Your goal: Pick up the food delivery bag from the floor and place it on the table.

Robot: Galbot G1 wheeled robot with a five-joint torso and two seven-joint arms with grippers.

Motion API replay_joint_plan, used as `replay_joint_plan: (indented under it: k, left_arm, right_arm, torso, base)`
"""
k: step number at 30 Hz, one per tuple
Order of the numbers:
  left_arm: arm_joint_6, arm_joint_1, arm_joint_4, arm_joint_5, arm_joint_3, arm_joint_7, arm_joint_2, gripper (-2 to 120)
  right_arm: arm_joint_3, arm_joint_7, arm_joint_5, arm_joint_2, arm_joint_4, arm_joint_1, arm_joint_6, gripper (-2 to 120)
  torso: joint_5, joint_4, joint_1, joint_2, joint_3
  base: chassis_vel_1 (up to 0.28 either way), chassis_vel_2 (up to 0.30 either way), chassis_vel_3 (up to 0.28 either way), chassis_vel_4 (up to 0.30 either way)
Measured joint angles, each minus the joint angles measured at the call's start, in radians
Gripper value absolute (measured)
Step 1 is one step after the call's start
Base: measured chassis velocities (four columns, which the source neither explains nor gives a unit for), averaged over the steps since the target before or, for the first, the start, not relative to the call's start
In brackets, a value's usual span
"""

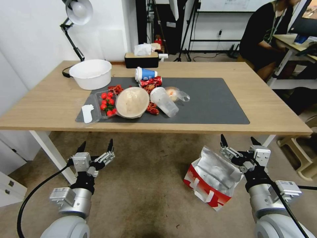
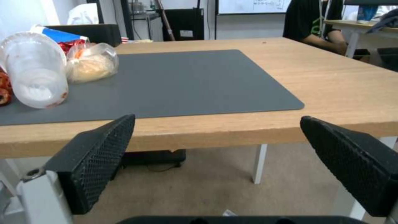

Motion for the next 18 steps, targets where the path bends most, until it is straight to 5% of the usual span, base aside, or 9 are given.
replay_joint_plan:
  k: [18]
  left_arm:
    - [-0.004, 0.0, -0.002, -0.001, -0.001, -0.001, -0.002, 100]
  right_arm:
    - [0.0, 0.002, 0.001, -0.003, 0.002, -0.003, 0.013, 100]
  torso:
    - [0.0, 0.0, -0.035, -0.086, -0.051]
  base:
    - [0.0, 0.0, 0.0, 0.0]
